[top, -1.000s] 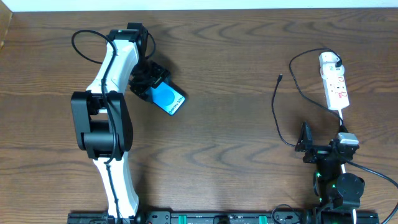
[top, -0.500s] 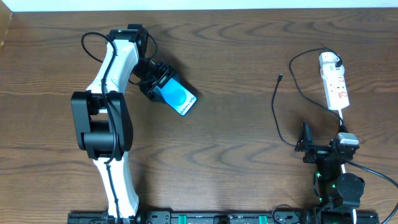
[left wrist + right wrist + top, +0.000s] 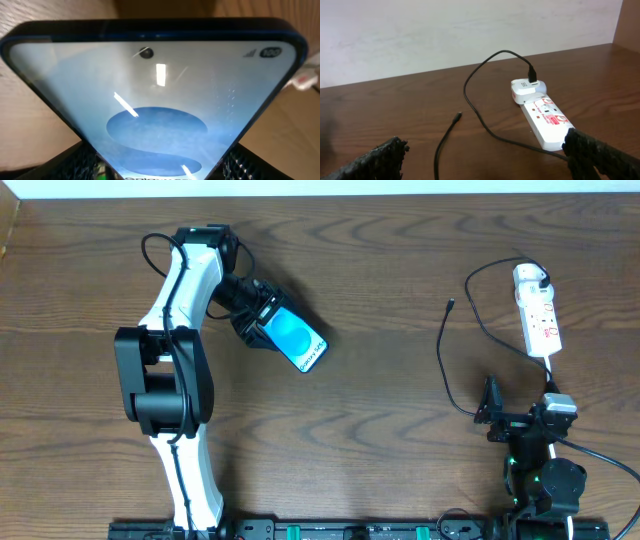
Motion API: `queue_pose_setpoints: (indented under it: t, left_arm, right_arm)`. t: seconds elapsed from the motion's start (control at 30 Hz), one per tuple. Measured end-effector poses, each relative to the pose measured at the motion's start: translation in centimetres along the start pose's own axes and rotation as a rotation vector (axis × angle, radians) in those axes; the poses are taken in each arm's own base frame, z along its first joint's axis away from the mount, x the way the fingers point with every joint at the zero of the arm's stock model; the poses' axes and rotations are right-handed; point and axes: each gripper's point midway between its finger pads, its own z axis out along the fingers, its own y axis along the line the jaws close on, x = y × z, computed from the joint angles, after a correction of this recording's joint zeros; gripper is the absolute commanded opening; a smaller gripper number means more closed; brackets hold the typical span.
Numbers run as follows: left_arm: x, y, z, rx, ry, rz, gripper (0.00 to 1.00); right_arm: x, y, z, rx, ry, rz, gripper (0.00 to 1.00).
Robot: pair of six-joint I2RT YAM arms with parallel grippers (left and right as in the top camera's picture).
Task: Plug charger to phone and switch on socket
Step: 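Lift the phone with the left gripper and tilt it upright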
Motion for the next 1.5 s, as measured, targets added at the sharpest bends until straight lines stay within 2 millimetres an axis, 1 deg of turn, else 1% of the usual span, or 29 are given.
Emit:
queue_pose_setpoints:
  t: [0.23,0.5,0.63,0.73,0.9,1.27,1.5]
  left_arm:
    - [2.4,-0.2,0.3,0.014,0.095,0.054,0.72]
    - [5.9,-1.3,1.8,0.004,0.198,0.123,0.72]
    - [7.9,-1.4,2.5,-0.019,0.257,0.139,0.71]
    - [8.8,-1.4,2.6,-0.03,0.285,0.145,0.71]
    - [9.5,-1.1,2.5,-0.041,0.311,0.133,0.71]
    - [10.2,-2.0,2.6,0.002,0.334,0.153,0.71]
    - [10.1,-1.9,2.6,-0.001,0.331,0.157,0.71]
  right_arm:
    - [0.0,0.0,0.0,0.0,0.0,0.0,0.99]
    - [0.0,0.0,0.0,0.0,0.0,0.0,0.99]
    - [0.0,0.0,0.0,0.0,0.0,0.0,0.99]
    - [0.0,0.0,0.0,0.0,0.0,0.0,0.99]
    - [0.0,0.0,0.0,0.0,0.0,0.0,0.99]
    - [0.0,0.0,0.0,0.0,0.0,0.0,0.99]
    - [0.0,0.0,0.0,0.0,0.0,0.0,0.99]
